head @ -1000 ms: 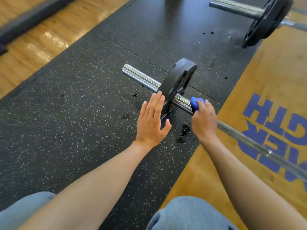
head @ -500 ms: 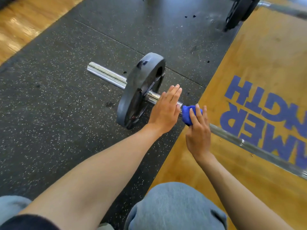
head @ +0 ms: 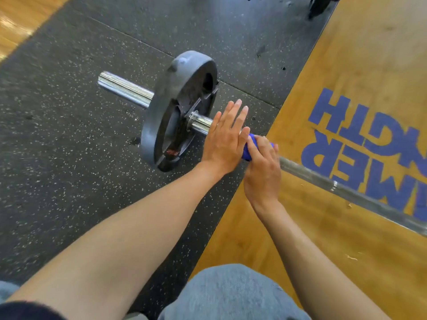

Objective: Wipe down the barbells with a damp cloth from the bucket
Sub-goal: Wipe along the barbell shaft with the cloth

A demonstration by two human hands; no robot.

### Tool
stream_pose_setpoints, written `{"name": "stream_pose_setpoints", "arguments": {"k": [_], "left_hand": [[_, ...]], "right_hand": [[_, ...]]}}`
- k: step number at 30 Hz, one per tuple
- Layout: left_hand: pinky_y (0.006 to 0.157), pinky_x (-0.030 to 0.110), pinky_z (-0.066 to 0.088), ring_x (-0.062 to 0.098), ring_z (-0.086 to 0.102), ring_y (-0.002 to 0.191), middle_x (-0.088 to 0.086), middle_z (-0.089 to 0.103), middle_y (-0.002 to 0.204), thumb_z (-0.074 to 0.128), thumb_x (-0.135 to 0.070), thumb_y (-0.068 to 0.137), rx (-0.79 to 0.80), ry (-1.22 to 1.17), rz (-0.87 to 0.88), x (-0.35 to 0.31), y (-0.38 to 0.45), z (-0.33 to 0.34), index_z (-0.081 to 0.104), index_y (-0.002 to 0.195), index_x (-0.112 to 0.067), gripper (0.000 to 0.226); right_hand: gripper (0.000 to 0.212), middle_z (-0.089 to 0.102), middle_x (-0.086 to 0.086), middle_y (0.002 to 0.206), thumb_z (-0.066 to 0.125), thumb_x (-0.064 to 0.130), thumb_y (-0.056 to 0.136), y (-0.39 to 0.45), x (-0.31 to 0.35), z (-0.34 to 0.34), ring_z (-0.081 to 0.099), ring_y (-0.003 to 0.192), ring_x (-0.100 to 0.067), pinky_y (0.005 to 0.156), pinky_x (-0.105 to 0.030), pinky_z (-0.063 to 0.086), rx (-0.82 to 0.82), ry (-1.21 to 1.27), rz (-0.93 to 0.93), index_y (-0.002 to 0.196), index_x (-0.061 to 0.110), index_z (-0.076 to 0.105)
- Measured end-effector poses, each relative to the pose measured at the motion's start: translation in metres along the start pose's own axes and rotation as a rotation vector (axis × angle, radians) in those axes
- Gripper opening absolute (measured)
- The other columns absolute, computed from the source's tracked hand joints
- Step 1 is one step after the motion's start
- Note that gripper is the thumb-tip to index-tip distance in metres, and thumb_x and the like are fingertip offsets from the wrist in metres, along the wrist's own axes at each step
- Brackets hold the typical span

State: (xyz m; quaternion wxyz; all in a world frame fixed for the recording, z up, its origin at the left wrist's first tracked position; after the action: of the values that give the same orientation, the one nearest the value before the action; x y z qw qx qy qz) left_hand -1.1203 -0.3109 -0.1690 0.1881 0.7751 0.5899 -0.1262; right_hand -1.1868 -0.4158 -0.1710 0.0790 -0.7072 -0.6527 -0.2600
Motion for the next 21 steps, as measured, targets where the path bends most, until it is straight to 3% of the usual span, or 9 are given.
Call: {"name": "stream_pose_setpoints", "arguments": {"k": [2,5,8,12,17,21], "left_hand": [[0.126,0.034,0.000,0.019,0.010,0.157,0.003,0.020,0.169,0.013,-0.040,0.108,0.029,0.011,-0.006,0.000,0.008,0.003,0.028,0.160,-0.013,0.061],[0.127,0.037,0.004,0.018,0.009,0.158,0.002,0.018,0.170,0.009,-0.043,0.107,0.074,0.045,0.038,-0.002,0.025,0.004,0.026,0.161,-0.013,0.064],[0.127,0.037,0.000,0.018,0.008,0.158,0.001,0.018,0.170,0.006,-0.043,0.106,0.095,0.072,0.059,-0.007,0.042,0.004,0.027,0.161,-0.014,0.065],[0.127,0.037,-0.004,0.016,0.001,0.158,0.000,0.010,0.171,0.000,-0.043,0.105,0.123,0.132,0.041,-0.010,0.064,0.007,0.017,0.163,-0.016,0.067],[0.127,0.037,-0.006,0.013,-0.007,0.157,-0.003,-0.001,0.172,0.007,-0.039,0.108,0.195,0.124,0.023,0.000,0.075,0.005,0.003,0.164,-0.015,0.061],[0.128,0.040,-0.005,0.012,-0.008,0.157,-0.005,0.001,0.172,0.010,-0.036,0.110,0.267,0.118,-0.045,0.019,0.070,0.012,0.002,0.164,-0.018,0.058]], "right_hand": [[0.061,0.055,-0.009,0.146,0.051,-0.015,0.085,0.009,0.002,0.009,0.048,0.138,-0.034,0.122,-0.041,0.022,0.034,0.001,-0.067,0.142,0.008,0.057],[0.059,0.058,-0.009,0.143,0.047,-0.011,0.082,0.011,-0.042,-0.013,0.053,0.130,-0.035,0.119,-0.037,0.026,-0.010,-0.019,0.087,0.136,0.007,0.063],[0.055,0.060,-0.013,0.141,0.045,-0.009,0.083,0.023,-0.043,-0.012,0.054,0.130,-0.036,0.121,-0.043,0.025,-0.045,-0.038,0.190,0.134,0.003,0.063],[0.067,0.054,-0.012,0.147,0.047,-0.018,0.080,0.051,-0.014,0.008,0.047,0.139,-0.034,0.123,-0.047,0.023,0.075,-0.041,-0.022,0.142,0.005,0.056],[0.056,0.063,-0.007,0.133,0.048,-0.012,0.080,0.068,-0.054,-0.010,0.055,0.123,-0.032,0.122,-0.040,0.016,0.136,-0.076,0.236,0.128,0.008,0.067],[0.060,0.065,-0.008,0.129,0.046,-0.015,0.076,0.093,-0.027,0.000,0.055,0.117,-0.034,0.123,-0.044,0.018,0.237,0.037,0.080,0.130,0.006,0.065]]}}
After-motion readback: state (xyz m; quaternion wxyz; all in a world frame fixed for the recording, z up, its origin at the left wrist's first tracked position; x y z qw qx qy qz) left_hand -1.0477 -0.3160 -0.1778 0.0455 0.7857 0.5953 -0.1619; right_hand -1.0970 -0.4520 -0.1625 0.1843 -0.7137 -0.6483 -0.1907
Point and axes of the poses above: each hand's wrist, its own y-axis towards the middle knuckle, its own z-axis out of the palm, x = y × z, the point moved 8 cm from there along y, towards the middle knuckle
